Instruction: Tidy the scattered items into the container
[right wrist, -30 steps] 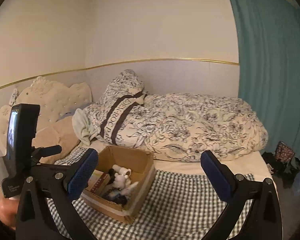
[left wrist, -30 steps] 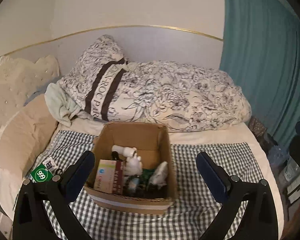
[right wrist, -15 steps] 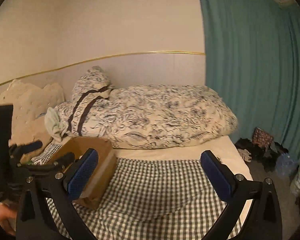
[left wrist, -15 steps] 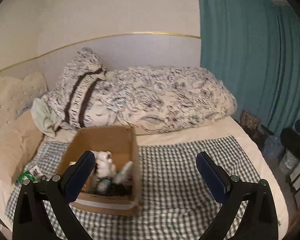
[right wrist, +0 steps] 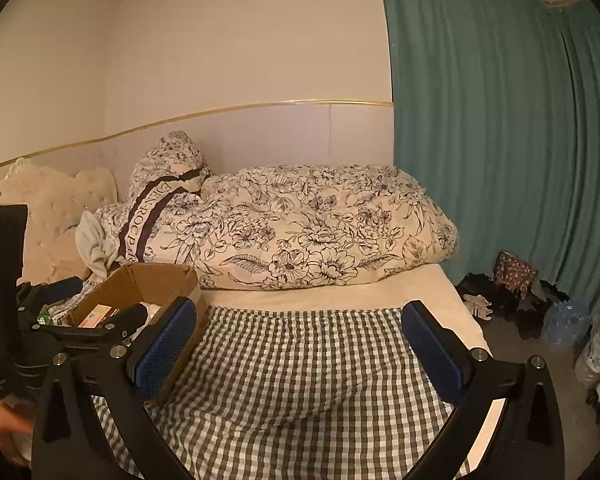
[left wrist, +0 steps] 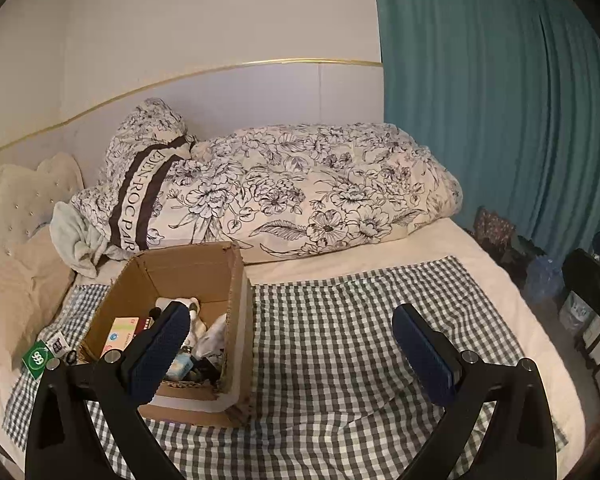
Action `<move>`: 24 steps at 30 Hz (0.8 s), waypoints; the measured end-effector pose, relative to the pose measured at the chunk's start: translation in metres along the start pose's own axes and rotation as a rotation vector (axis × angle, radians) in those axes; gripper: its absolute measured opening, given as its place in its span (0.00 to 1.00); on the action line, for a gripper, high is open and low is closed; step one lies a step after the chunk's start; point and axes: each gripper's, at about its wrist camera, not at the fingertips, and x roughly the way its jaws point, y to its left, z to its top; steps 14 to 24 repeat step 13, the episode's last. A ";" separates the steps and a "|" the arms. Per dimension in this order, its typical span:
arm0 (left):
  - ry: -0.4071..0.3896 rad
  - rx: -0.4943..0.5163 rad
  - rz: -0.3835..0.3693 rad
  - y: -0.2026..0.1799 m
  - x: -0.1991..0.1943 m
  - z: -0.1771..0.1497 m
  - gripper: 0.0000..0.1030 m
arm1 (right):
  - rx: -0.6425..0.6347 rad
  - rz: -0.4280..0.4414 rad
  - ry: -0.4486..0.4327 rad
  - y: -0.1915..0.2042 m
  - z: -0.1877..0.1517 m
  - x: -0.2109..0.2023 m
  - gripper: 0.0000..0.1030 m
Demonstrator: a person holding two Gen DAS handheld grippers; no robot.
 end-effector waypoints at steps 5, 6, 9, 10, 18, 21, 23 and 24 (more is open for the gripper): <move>-0.006 -0.011 -0.007 -0.003 0.000 -0.002 1.00 | -0.003 0.002 0.010 0.000 -0.002 0.005 1.00; -0.007 -0.016 -0.003 -0.003 0.000 -0.003 1.00 | -0.001 0.002 0.010 -0.001 -0.002 0.005 1.00; -0.008 -0.025 -0.011 -0.004 0.000 -0.004 1.00 | 0.005 0.000 0.013 -0.004 -0.004 0.006 1.00; 0.001 -0.027 -0.021 -0.005 0.001 -0.004 1.00 | 0.007 -0.002 0.015 -0.005 -0.004 0.006 1.00; 0.028 -0.036 -0.043 -0.005 0.005 -0.006 1.00 | 0.014 -0.005 0.019 -0.009 -0.006 0.006 1.00; 0.028 -0.036 -0.043 -0.005 0.005 -0.006 1.00 | 0.014 -0.005 0.019 -0.009 -0.006 0.006 1.00; 0.028 -0.036 -0.043 -0.005 0.005 -0.006 1.00 | 0.014 -0.005 0.019 -0.009 -0.006 0.006 1.00; 0.028 -0.036 -0.043 -0.005 0.005 -0.006 1.00 | 0.014 -0.005 0.019 -0.009 -0.006 0.006 1.00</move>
